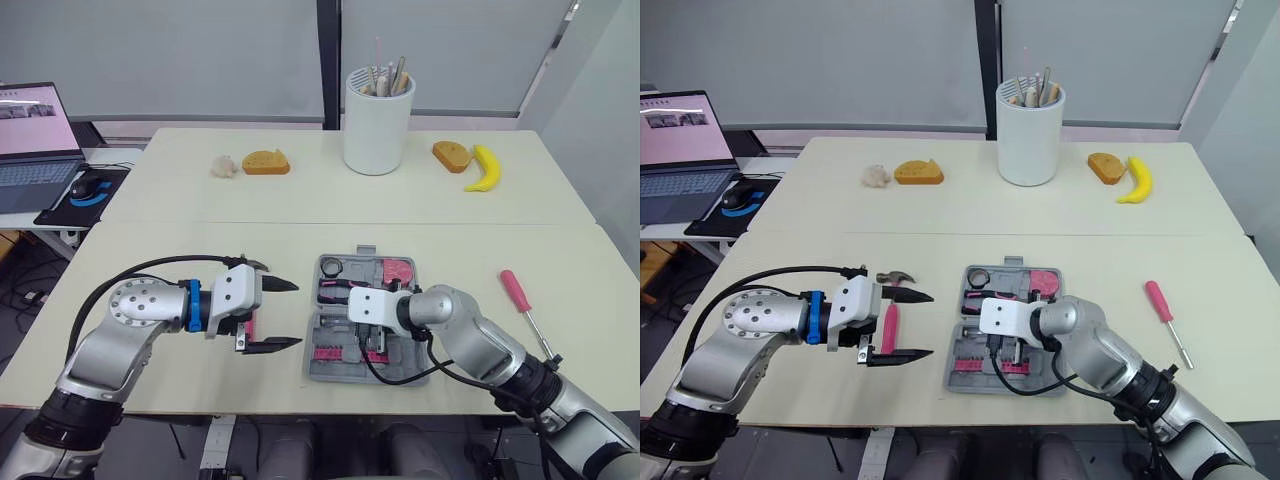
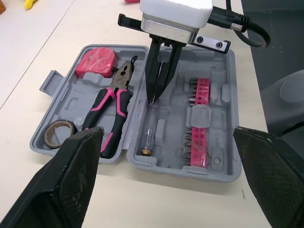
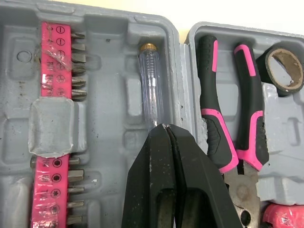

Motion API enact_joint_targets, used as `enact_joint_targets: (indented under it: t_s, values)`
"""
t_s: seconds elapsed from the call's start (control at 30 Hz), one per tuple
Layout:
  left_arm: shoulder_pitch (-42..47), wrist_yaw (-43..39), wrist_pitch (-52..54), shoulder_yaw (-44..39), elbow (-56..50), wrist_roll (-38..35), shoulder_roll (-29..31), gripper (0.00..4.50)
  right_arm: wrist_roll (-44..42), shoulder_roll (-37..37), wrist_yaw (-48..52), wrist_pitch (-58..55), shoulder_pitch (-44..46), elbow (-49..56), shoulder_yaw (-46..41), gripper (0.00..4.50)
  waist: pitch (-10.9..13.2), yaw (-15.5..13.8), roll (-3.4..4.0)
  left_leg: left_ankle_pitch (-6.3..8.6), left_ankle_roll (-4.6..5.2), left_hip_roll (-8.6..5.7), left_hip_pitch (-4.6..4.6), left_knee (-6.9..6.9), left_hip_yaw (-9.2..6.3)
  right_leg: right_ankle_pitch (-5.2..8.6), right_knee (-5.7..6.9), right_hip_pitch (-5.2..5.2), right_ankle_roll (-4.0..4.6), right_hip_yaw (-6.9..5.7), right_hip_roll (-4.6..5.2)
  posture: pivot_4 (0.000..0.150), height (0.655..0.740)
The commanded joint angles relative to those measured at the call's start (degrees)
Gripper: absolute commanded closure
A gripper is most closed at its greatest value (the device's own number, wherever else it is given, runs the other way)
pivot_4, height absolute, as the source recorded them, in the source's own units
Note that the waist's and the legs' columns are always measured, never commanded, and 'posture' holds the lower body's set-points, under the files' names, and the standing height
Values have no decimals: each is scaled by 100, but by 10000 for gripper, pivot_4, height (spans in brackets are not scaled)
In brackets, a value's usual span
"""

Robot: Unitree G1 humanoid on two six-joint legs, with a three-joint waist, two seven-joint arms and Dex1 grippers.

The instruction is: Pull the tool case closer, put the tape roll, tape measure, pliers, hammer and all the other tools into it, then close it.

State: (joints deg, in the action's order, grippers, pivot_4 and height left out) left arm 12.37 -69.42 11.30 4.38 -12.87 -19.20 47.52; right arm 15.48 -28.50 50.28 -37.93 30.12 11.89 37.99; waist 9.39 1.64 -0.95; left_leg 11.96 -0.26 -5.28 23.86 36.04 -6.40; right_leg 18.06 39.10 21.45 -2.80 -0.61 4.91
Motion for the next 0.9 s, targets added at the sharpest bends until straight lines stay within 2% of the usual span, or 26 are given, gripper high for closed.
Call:
enact_joint_targets:
  t_s: [0.03,0.63,0.9]
  values:
    - [81,-22,-19,-18,-72,-17,1,0,53,18,-63,161,3,-57,-90,44710,0,0,0,0,0,0,0,0,0,0,0,0,0,1,0,1500,7400]
    - [15,7,-45,-19,-99,8,-28,0,277,50,-109,496,-225,-434,-17,44710,-1,-1,0,0,0,0,-7,0,0,0,0,-1,0,0,-1,1500,7400]
    - [24,110,74,-215,-34,-114,-38,0,-504,-134,180,880,-309,115,-882,44710,-1,-3,0,0,0,0,-5,1,1,0,0,-2,0,1,0,1500,7400]
